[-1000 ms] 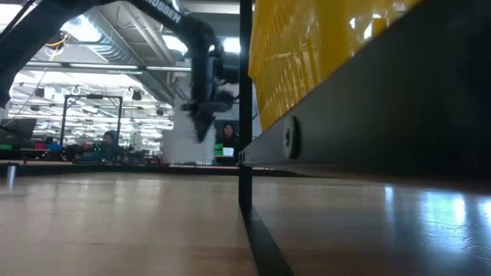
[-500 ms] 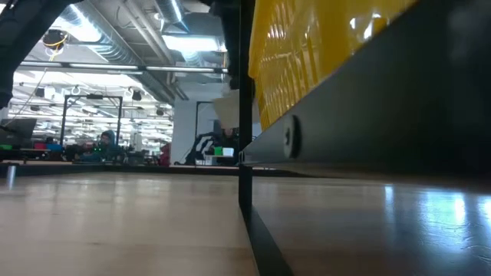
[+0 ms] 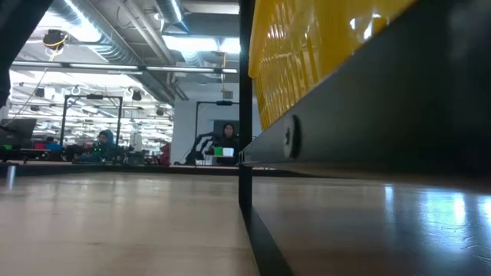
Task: Stack baskets on shelf by color
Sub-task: Stack the gray bin on top of the gray bin on the shelf
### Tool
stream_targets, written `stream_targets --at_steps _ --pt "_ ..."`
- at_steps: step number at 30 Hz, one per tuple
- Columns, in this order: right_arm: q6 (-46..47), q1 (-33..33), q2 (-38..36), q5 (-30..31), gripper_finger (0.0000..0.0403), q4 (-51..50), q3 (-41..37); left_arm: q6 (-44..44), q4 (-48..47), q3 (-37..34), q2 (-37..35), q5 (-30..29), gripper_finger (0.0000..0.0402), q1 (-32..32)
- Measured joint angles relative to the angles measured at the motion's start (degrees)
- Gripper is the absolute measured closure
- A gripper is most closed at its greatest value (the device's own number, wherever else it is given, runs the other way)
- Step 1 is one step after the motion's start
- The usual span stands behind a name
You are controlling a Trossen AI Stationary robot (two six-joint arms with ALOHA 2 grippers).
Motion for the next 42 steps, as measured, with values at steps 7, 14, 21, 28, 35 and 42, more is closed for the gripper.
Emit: stream_targets --at_steps 7,14,21,28,35,42 --pt "-4.76 -0.18 1.8 -0.14 0.034 6.84 0.0 11.98 -0.02 0.0 0.0 -6.97 0.0401 -3.75" --pt "-8.94 -0.28 6.35 -0.2 0.034 13.31 0.0 16.33 -0.03 0.0 0.02 -7.2 0.0401 -5.27" --pt "-8.97 -1.02 12.09 -0.13 0.034 15.37 0.0 16.35 -0.49 0.0 0.04 -6.6 0.0401 -5.81" --pt "-10.32 -1.11 15.73 4.41 0.0359 16.0 0.0 16.33 -0.49 0.0 0.04 -4.13 0.0401 -7.0" --pt "-8.73 -1.11 16.72 5.89 0.0343 18.96 0.0 16.38 -1.01 0.0 0.06 -2.79 0.0401 -7.96" --pt "-4.38 -1.14 16.67 8.4 0.0329 20.17 0.0 16.33 -4.85 0.0 0.11 -1.98 0.0401 -7.92"
